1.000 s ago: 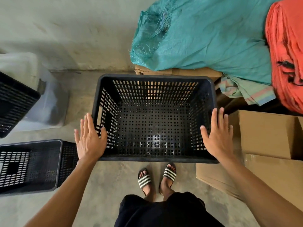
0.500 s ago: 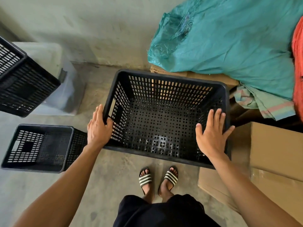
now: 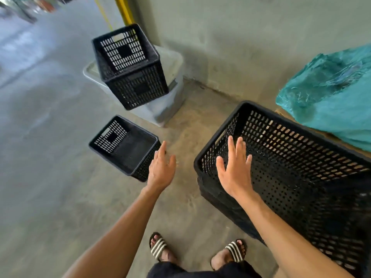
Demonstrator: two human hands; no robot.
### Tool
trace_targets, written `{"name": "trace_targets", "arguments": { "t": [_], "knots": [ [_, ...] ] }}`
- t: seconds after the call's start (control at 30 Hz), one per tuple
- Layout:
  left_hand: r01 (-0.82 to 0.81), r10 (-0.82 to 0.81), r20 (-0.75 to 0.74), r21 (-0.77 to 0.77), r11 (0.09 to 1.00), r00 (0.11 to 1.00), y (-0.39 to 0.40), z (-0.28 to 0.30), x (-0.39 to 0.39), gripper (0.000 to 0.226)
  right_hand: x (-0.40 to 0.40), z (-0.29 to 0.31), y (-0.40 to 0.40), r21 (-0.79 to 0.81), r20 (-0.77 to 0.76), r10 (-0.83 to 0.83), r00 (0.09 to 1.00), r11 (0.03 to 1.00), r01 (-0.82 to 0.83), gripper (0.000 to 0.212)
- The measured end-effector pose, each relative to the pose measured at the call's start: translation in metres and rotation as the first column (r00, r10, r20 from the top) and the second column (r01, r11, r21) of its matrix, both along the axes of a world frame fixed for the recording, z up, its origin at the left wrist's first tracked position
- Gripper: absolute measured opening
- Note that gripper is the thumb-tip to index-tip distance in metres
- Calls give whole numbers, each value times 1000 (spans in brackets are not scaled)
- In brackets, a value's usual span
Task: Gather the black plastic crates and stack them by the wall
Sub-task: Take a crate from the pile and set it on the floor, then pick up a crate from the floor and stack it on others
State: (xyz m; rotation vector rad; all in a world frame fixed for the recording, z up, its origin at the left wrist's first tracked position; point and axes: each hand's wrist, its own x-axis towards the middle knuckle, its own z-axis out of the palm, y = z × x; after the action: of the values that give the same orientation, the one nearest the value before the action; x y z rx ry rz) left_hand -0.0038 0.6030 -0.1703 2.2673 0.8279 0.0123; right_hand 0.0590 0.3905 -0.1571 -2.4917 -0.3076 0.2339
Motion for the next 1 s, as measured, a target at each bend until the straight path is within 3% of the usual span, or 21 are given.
{"name": "trace_targets", "arguments": {
  "t": [0.17,0.43,0.7,1.0],
  "knots": [
    [-83,84,26,-33,996,996,77,4,-37,61,-21,5,94,26,53,134,989,990,-136,68],
    [-102,102,-33,-11,995,994,249,-1,-111,61,-68,-20,266,4,-97,185,978,983,-186,68],
    [-65,73,-97,81,995,993,392,-1,-149,58,-73,-47,390,16,-327,83,941,997,-82,65],
    [7,5,-174,66,998,985,531,-34,-79,59,-24,-109,502,21,-480,-141,866,985,172,64]
  ]
}}
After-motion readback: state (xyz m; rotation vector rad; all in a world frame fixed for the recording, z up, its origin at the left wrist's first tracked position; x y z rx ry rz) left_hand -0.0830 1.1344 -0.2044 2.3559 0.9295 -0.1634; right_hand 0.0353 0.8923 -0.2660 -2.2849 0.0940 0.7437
